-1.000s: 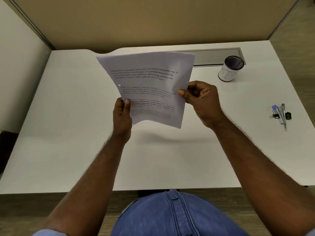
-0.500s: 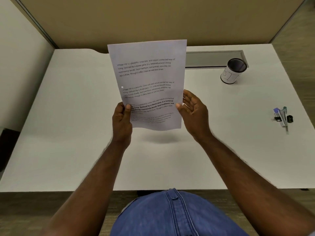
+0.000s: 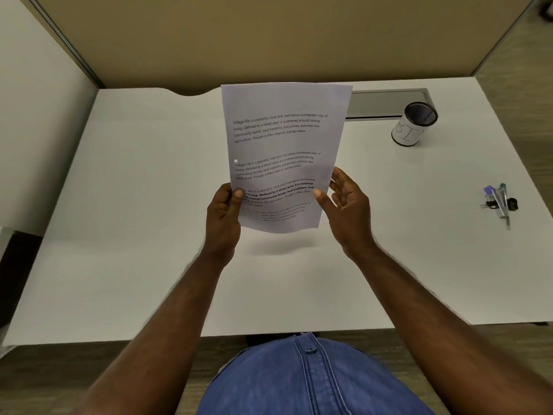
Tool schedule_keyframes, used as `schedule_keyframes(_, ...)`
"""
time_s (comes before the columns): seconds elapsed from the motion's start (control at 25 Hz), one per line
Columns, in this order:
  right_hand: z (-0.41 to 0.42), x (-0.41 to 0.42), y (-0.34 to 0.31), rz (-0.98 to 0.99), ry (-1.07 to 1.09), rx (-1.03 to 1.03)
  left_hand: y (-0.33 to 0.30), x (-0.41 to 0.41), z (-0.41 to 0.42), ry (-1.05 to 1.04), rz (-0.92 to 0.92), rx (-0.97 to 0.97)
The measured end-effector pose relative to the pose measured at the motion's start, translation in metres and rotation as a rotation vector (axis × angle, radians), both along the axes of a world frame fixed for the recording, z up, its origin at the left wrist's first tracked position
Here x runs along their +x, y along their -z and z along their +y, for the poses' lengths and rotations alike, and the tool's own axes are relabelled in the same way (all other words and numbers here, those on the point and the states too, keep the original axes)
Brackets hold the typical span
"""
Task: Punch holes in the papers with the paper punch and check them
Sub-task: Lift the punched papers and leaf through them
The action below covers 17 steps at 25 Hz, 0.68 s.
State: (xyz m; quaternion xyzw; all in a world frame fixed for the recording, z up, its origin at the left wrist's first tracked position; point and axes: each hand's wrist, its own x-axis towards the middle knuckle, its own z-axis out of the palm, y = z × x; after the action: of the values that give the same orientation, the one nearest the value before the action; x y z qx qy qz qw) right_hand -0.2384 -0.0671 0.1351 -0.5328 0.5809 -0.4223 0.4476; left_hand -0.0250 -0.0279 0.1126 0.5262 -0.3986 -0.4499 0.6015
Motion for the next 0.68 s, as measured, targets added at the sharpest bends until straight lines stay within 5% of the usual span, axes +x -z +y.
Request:
schedule_keyframes(0.36,0.008,0.011,-0.006,-0.175,0.105,-0.018,-0.004,0.014,0.001,0.052,-0.021,-0.012)
schedule_keyframes(0.68,0.007,-0.003,-0.024,-0.266,-0.115,-0.007,-0.012,0.028,-0.008,-0.077,-0.060,-0.001)
